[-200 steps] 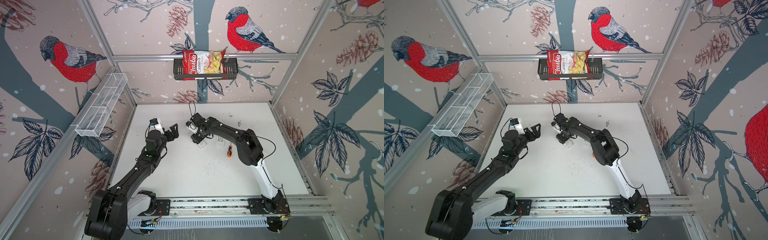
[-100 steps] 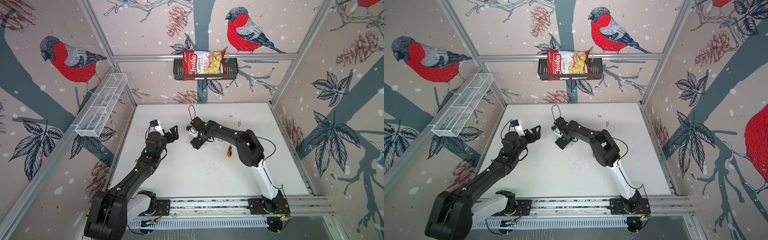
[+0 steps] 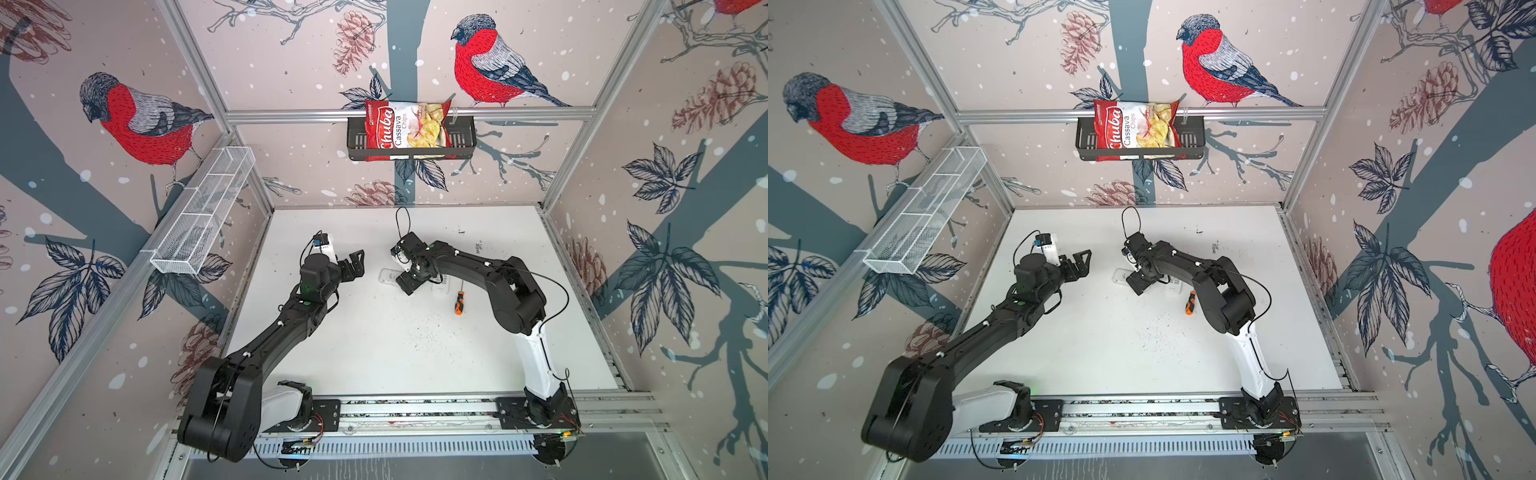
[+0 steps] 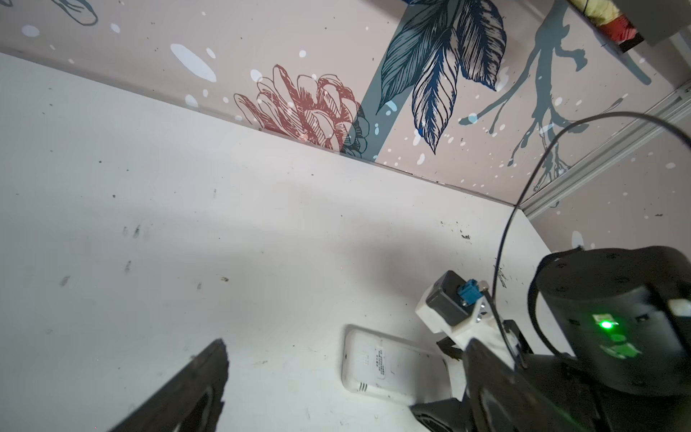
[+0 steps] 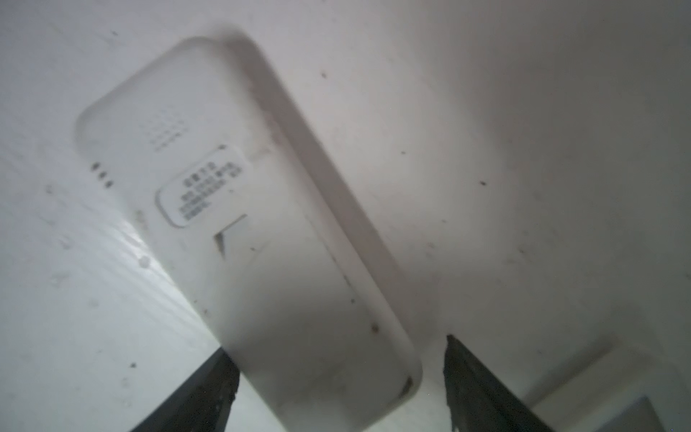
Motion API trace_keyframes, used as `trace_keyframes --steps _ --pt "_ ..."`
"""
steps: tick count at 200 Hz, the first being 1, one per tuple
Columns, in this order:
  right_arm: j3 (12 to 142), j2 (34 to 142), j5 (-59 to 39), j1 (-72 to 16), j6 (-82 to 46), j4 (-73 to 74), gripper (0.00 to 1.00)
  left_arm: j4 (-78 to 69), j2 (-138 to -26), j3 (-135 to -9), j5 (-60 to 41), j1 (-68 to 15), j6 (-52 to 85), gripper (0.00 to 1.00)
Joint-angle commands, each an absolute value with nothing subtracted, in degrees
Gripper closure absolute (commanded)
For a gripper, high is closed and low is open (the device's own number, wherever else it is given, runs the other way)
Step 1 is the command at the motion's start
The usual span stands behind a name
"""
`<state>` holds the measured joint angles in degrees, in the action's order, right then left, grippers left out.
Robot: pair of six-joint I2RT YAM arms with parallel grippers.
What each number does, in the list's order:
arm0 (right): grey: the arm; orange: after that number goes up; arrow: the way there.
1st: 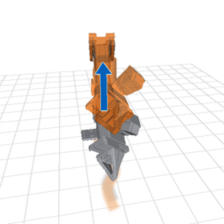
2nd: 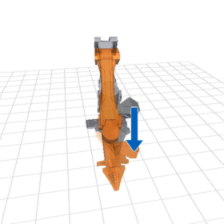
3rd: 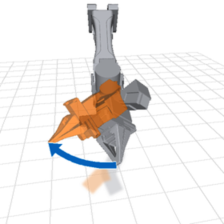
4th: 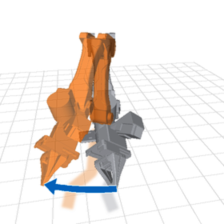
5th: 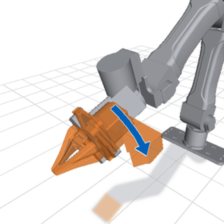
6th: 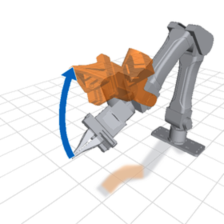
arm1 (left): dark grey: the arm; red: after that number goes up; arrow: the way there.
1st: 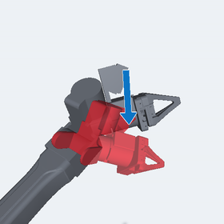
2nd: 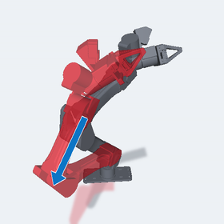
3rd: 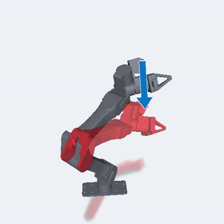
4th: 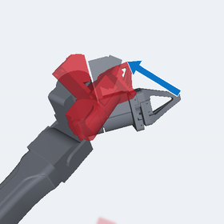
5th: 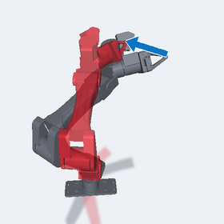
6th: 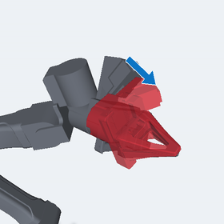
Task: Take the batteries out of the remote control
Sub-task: 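Open the right gripper and lift away while the left gripper moves over the remote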
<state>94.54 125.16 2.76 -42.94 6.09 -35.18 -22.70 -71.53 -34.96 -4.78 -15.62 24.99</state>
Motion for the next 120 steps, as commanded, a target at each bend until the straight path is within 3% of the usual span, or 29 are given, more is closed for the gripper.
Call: trace_keyframes --steps 1,30,87,120 --pt "93.16 123.13 4.33 -42.56 6.67 -35.22 0.15 -19.82 -74.97 -38.32 -7.79 -17.15 21.10 0.04" --pt "88.68 117.67 -0.01 -40.56 6.36 -31.66 0.13 -11.61 -81.48 -46.91 -9.32 -20.61 13.19 0.04" --pt "75.05 101.42 -15.22 -29.90 -2.41 -17.42 0.10 5.62 -101.17 -71.12 -23.31 -21.27 -11.40 0.04" --pt "64.34 93.57 -22.78 -24.64 -7.88 -7.15 0.12 17.92 -107.42 -79.06 -22.55 -21.10 -28.07 0.04"
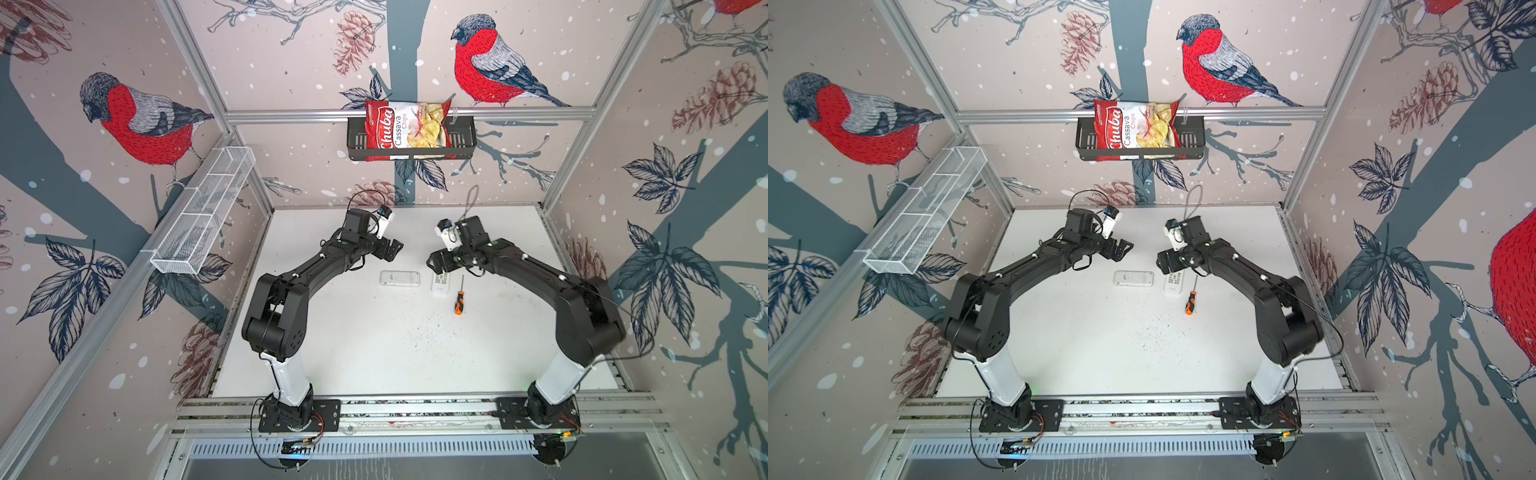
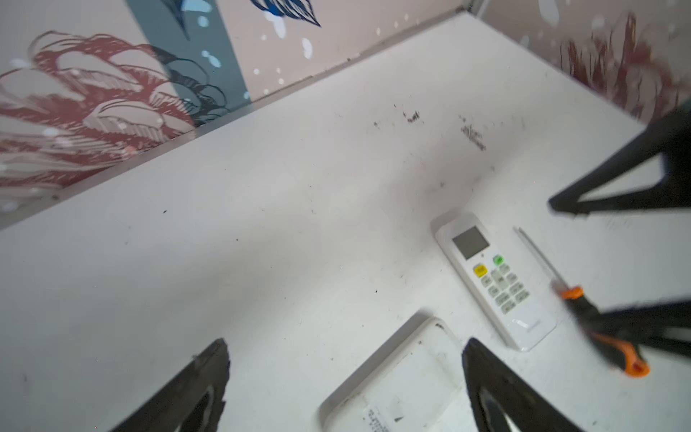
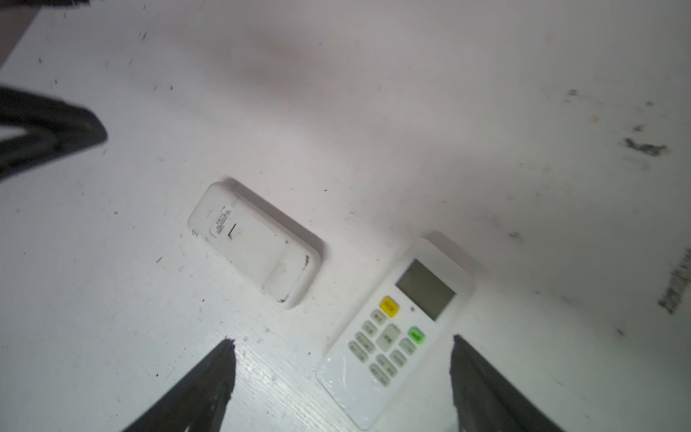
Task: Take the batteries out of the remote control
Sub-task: 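Open the right gripper and lift away while the left gripper moves over the remote, then grasp the remote body with the left gripper while the right gripper reaches its battery-cover end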
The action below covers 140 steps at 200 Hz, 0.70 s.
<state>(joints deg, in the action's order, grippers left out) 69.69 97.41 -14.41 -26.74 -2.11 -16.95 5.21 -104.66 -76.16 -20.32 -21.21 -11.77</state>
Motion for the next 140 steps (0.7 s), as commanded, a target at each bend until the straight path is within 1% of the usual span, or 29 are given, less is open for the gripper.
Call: trace_keyframes --steps 1,28,71,93,140 --pt "64.12 93.37 -22.95 -24.58 -7.98 -6.87 0.12 18.10 -107.59 -79.17 -22.57 -21.10 -28.58 0.04" --pt "59.10 89.75 -24.73 -23.92 -9.10 -3.75 0.12 22.36 -111.73 -82.74 -24.46 -21.09 -35.79 0.04" --pt "53.11 84.80 -23.99 -24.87 -8.99 -0.90 0.05 26.65 -116.35 -85.87 -26.14 -21.37 -42.47 0.04" --pt "51.30 82.88 -24.18 -24.80 -9.49 0.36 0.02 27.62 -118.34 -85.73 -25.14 -21.80 -44.40 0.04" --pt "50.37 80.74 -24.04 -24.96 -9.32 0.26 0.00 26.81 -120.29 -84.29 -24.05 -21.89 -46.18 0.07"
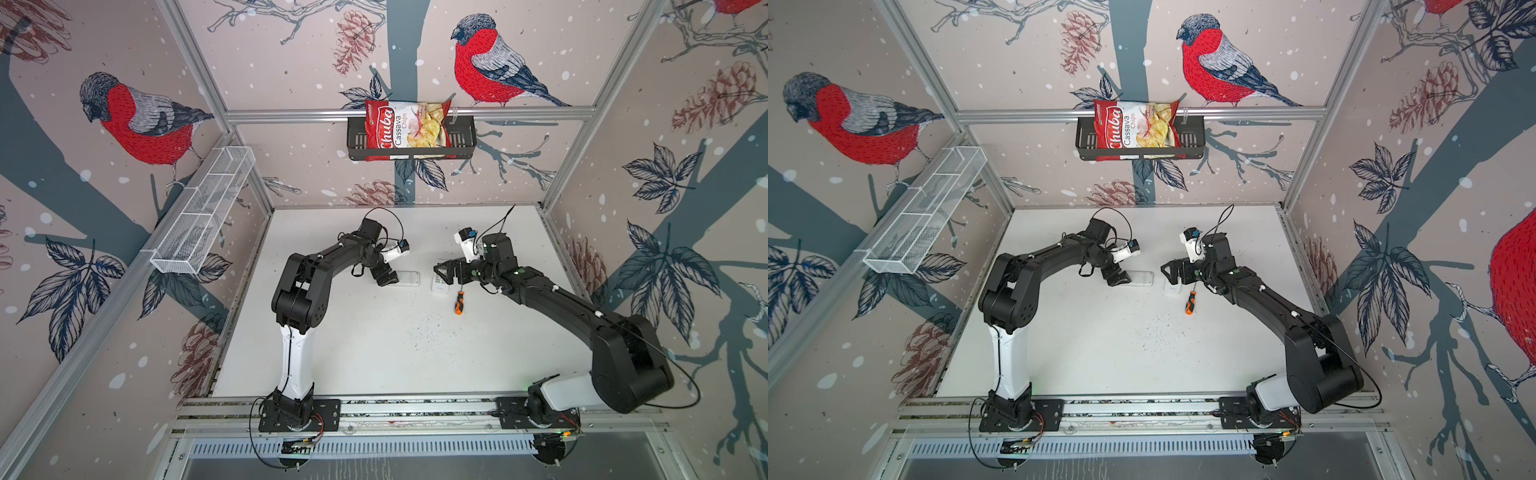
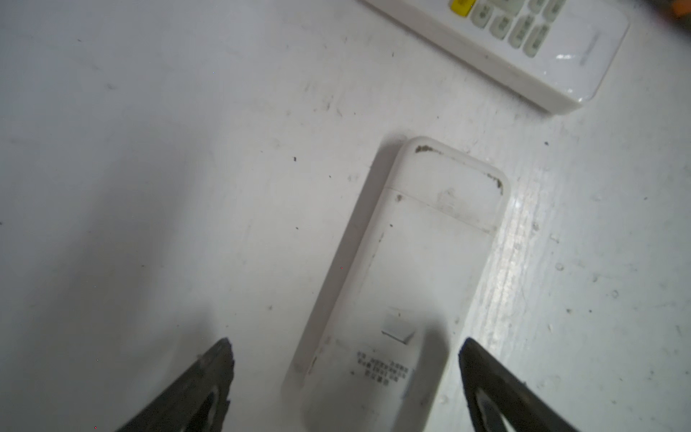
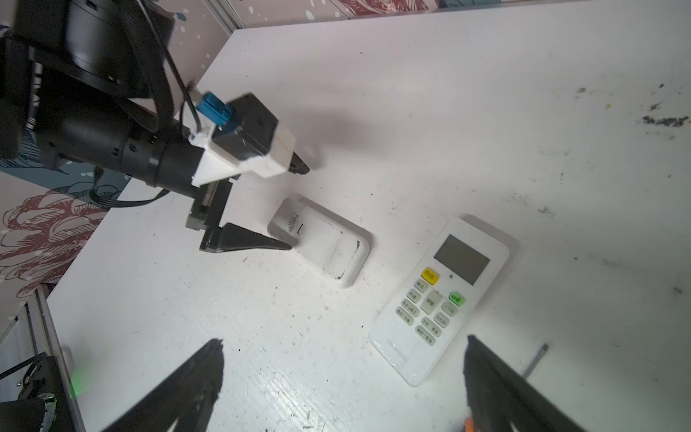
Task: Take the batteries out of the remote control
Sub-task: 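Grasp the remote body with the left gripper while the right gripper reaches its battery-cover end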
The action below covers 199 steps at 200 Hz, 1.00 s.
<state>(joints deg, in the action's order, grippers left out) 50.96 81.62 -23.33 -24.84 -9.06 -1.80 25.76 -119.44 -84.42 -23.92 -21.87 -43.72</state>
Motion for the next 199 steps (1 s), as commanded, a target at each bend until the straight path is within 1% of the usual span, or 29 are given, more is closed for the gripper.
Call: trace_keyframes --steps 1,41,70,85,102,123,152,172,199 --pt "50.37 80.71 -24.02 -24.96 -9.32 0.31 0.00 26.81 -120.35 -84.33 -24.02 -21.89 -46.21 0.07" --pt "50.27 80.73 -23.47 -25.14 -9.09 0.04 0.01 26.96 -120.44 -83.21 -23.95 -21.97 -47.27 0.12" --pt "50.37 81.44 -23.46 -25.09 -9.40 0.11 0.01 26.04 -120.82 -81.48 -23.71 -22.08 -47.38 0.21" --pt "50.49 81.97 -23.86 -25.09 -9.56 0.10 0.01 25.38 -121.28 -80.73 -23.27 -22.30 -47.31 0.23" --pt "50.54 82.65 -24.25 -25.05 -9.80 0.36 0.00 25.23 -121.54 -80.62 -22.50 -22.82 -47.29 0.30" --pt "50.89 83.90 -24.85 -24.86 -10.26 0.61 0.00 24.55 -121.13 -80.18 -22.93 -22.94 -46.94 0.45" --pt "51.28 85.95 -26.28 -24.23 -11.32 0.95 0.01 22.68 -119.18 -78.04 -22.66 -22.94 -46.93 0.51" --pt "52.13 88.76 -28.90 -23.25 -12.75 1.92 0.06 21.54 -116.73 -76.58 -22.83 -22.94 -46.98 0.51" --pt "55.08 93.67 -30.79 -23.03 -13.57 2.02 0.18 19.78 -112.12 -74.55 -23.37 -23.59 -47.24 0.52"
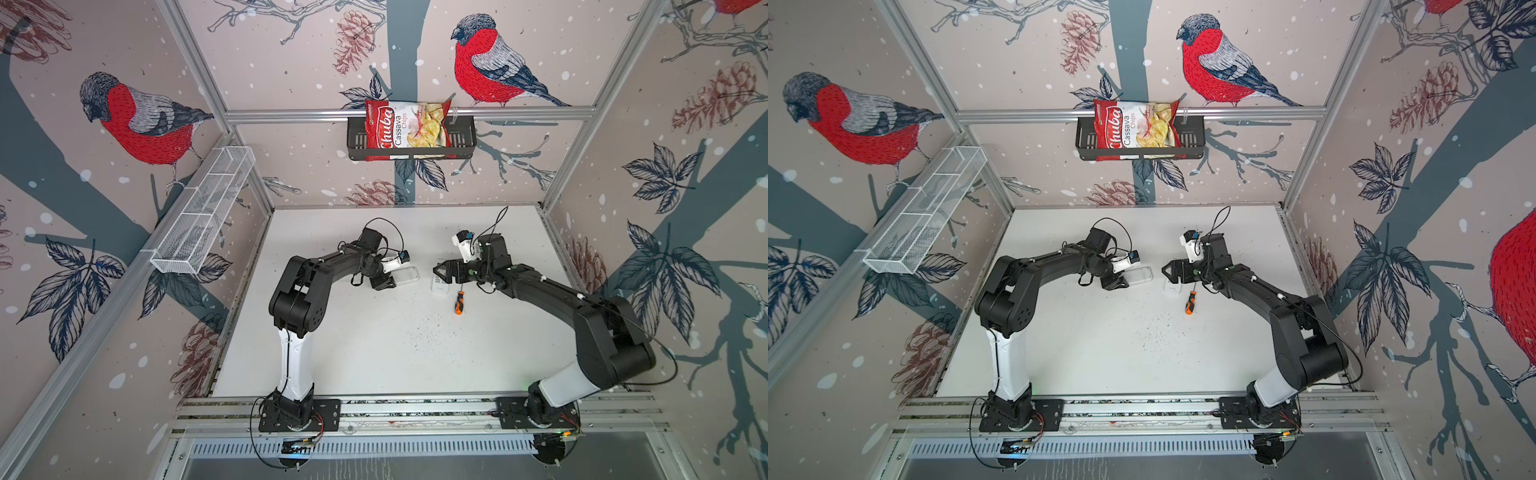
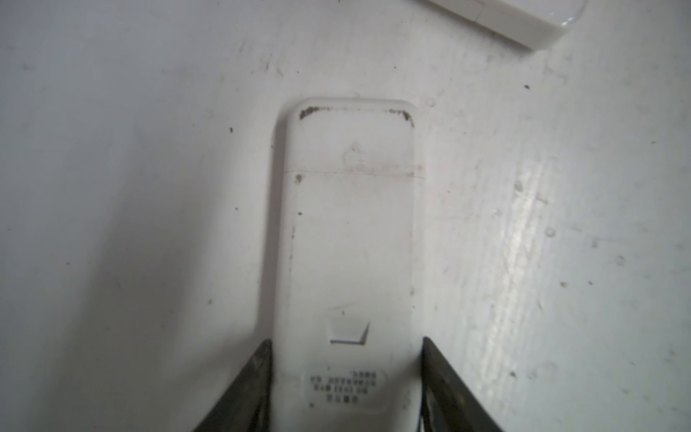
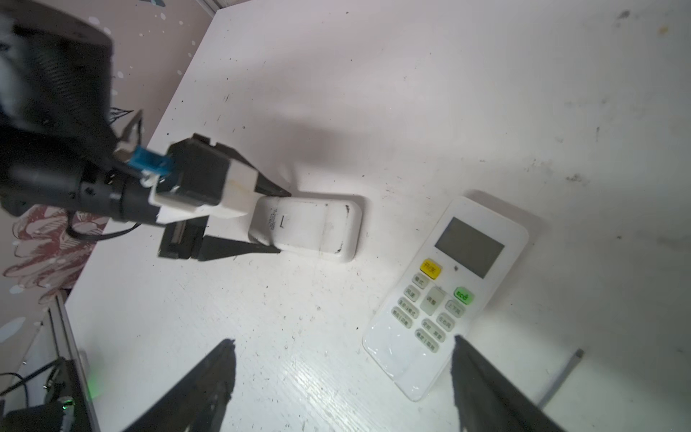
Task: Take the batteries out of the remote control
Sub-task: 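Grasp the remote body with the left gripper while the right gripper reaches its battery-cover end, then pinch the battery cover with the right gripper while the left gripper holds the remote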
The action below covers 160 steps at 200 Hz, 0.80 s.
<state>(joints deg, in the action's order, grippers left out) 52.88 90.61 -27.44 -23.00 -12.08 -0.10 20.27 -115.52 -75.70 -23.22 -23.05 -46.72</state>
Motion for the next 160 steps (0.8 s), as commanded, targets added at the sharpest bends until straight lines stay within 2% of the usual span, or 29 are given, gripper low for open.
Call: trace_keyframes --steps 1,18,36,61,76,112,160 --pt "55.23 93.77 -30.91 -23.07 -13.55 2.02 0.19 19.73 -112.00 -74.54 -23.37 -23.61 -47.26 0.52" --pt "57.79 96.99 -32.39 -23.25 -13.53 1.39 0.25 19.53 -109.57 -73.80 -22.95 -24.47 -47.77 0.52" --pt "60.51 99.82 -33.56 -23.70 -13.27 0.57 0.26 19.25 -107.33 -73.46 -22.59 -25.28 -48.14 0.53" --pt "63.45 102.59 -35.38 -24.82 -13.41 0.62 0.18 19.24 -105.53 -73.48 -22.19 -26.31 -48.38 0.53" --pt "64.95 104.00 -35.25 -25.62 -13.36 0.24 0.17 18.99 -104.97 -73.72 -21.96 -26.72 -48.28 0.53" --pt "66.66 106.14 -35.29 -26.73 -13.70 0.09 0.25 19.30 -105.11 -74.60 -21.97 -27.11 -48.18 0.54" --pt "67.17 107.05 -33.87 -27.05 -13.20 -1.10 0.42 18.39 -105.30 -74.67 -22.38 -27.10 -47.40 0.54"
